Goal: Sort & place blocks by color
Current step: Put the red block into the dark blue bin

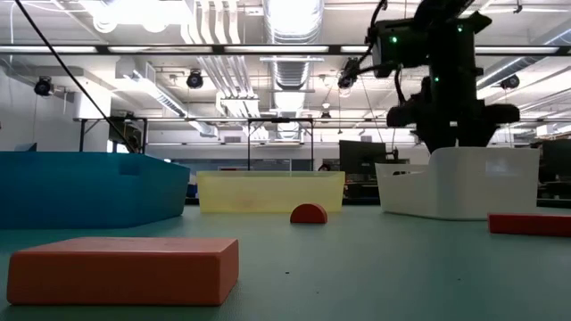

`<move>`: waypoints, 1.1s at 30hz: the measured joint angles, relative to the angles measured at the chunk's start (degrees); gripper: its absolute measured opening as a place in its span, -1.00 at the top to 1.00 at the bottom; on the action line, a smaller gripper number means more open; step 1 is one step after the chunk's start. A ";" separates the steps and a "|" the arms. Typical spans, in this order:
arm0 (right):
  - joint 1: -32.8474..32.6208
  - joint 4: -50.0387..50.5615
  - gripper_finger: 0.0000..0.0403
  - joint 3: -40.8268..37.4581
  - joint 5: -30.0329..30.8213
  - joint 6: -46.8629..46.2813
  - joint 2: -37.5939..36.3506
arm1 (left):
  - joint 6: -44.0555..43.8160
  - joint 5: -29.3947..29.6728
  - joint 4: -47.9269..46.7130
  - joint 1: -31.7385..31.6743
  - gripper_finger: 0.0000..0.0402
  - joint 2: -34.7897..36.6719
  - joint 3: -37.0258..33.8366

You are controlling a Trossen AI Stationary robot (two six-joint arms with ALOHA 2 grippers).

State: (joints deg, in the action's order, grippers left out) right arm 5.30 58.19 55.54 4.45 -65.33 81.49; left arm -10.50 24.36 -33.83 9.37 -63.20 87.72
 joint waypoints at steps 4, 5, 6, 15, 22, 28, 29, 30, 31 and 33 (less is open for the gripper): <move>-0.02 3.16 0.07 4.22 0.00 1.77 -0.28 | -6.75 -0.20 -6.54 0.00 0.08 -1.72 -0.02; -0.02 3.92 0.08 5.51 0.00 2.31 -0.41 | -8.07 -0.85 -8.43 -0.01 0.08 -2.51 -0.02; -0.06 4.62 0.09 6.98 0.00 3.10 -0.59 | -8.70 -2.32 -10.13 -0.02 0.08 -3.56 -0.02; -2.26 9.24 0.10 21.70 1.00 8.49 -1.72 | -1.13 -19.11 -12.28 -0.07 0.08 -17.76 -0.02; -5.58 9.27 0.10 28.63 4.80 9.40 -4.44 | 9.12 -22.46 -14.48 -1.57 0.08 -28.65 -0.02; -9.10 9.20 0.11 30.19 7.51 8.24 -7.00 | 19.15 -22.84 -14.27 -2.19 0.08 -35.83 -0.02; -9.62 9.18 0.10 30.19 7.80 7.83 -7.40 | 20.11 -22.82 -14.06 -2.47 0.08 -36.97 -0.02; -10.24 9.11 0.11 30.17 8.04 7.39 -7.78 | 20.94 -22.84 -13.77 -2.76 0.08 -38.10 -0.02; -10.87 8.93 0.11 30.13 8.33 6.77 -8.13 | 21.62 -22.90 -13.25 -3.03 0.08 -39.11 -0.02; -12.21 9.10 0.11 30.02 9.29 5.68 -8.52 | 22.73 -23.04 -11.07 -3.49 0.08 -41.06 -0.02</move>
State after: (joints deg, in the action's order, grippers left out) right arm -6.91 67.29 85.57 13.74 -59.65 72.96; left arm 12.24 1.32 -44.90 5.87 -104.26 87.70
